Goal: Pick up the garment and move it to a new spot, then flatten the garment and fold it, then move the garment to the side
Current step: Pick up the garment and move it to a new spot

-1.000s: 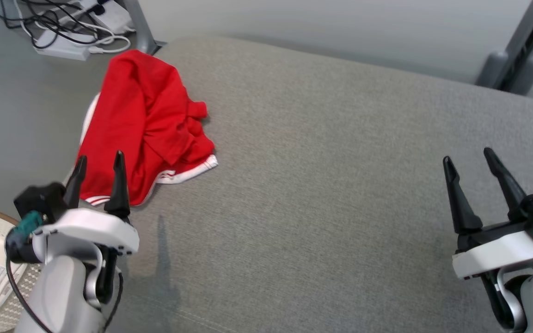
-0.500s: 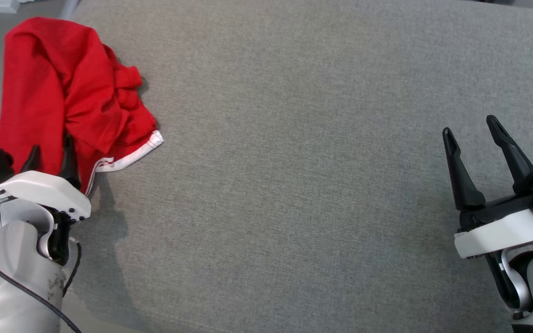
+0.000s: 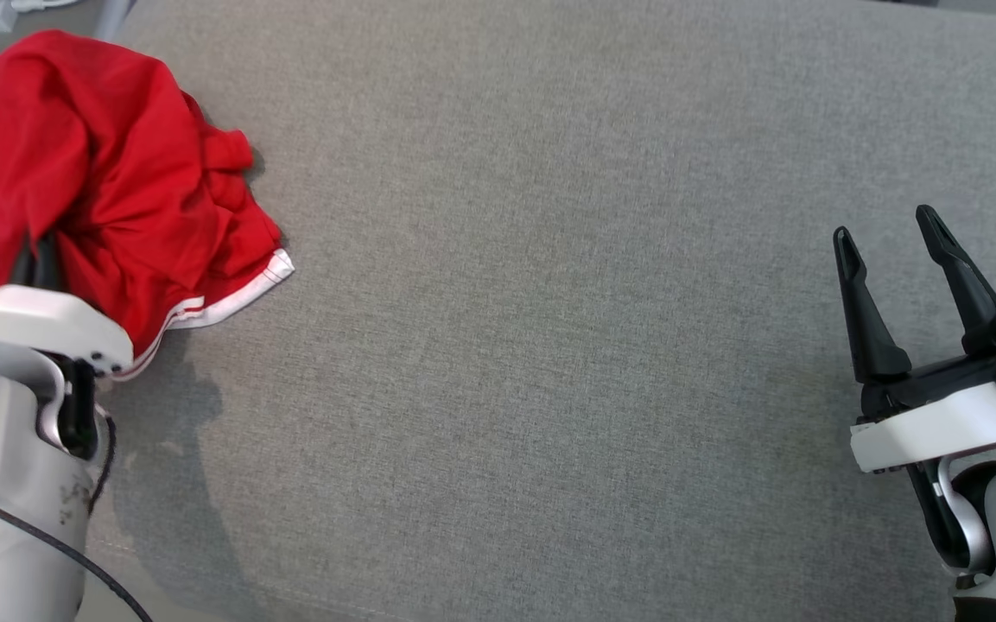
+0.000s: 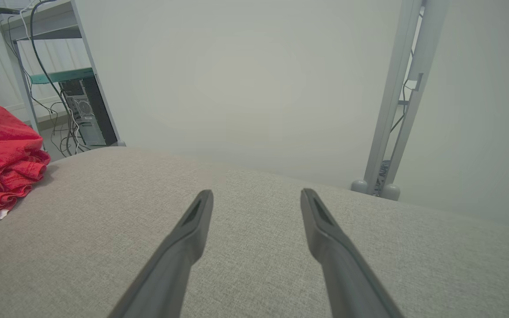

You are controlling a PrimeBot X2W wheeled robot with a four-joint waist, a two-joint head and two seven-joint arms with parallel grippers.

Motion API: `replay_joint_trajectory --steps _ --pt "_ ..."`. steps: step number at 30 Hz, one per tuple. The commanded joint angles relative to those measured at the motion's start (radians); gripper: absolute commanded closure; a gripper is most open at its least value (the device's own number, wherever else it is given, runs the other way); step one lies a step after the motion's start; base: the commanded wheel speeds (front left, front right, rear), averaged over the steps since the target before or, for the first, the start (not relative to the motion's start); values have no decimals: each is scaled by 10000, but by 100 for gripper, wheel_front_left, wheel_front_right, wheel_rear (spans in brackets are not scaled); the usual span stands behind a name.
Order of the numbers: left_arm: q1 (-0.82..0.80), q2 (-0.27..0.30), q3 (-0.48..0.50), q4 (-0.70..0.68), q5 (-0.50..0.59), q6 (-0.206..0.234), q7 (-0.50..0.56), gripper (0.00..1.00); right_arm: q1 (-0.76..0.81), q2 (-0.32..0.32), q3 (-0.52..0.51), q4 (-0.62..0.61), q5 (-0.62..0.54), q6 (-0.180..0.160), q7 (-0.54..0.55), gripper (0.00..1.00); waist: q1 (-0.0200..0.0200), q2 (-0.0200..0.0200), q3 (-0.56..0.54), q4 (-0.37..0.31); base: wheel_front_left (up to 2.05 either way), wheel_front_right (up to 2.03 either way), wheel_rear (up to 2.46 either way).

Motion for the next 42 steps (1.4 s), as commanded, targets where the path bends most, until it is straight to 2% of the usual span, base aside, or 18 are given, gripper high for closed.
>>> replay_joint_trajectory --steps 1,9,14,21,27,34,35,42 --pt "178 146 187 -787 217 170 -60 100 59 45 -61 42 40 -3 -145 0 0 0 -277 -17 0 0 0" --pt "1868 -217 776 -4137 814 320 -62 100 371 318 -195 213 67 -3 -492 0 0 0 -1096 -173 0 0 0" --pt "3313 -524 436 -6154 1368 557 -41 100 745 479 -284 349 107 -3 -607 0 0 0 -1742 -374 0 0 0" --pt "5095 -676 -173 -8992 1794 934 968 100 1243 776 -441 495 285 -3 -768 0 0 0 -2362 -849 0 0 0" --pt "5948 -805 -571 -10937 2023 1211 1705 100 1443 946 -333 543 391 -3 -845 0 0 0 -2618 -1591 0 0 0" --pt "5814 -879 -1524 -11890 2227 850 2431 100 1293 1072 -160 401 523 -3 -889 0 0 0 -2422 -2884 0 0 0" --pt "5584 -983 -1837 -11815 2253 736 2543 100 1208 1098 -119 390 563 -3 -896 0 0 0 -2298 -3317 0 0 0" --pt "4702 -1437 -2803 -10656 2218 321 2663 100 1014 1195 17 532 766 -3 -1031 0 0 0 -1774 -4953 0 0 0"
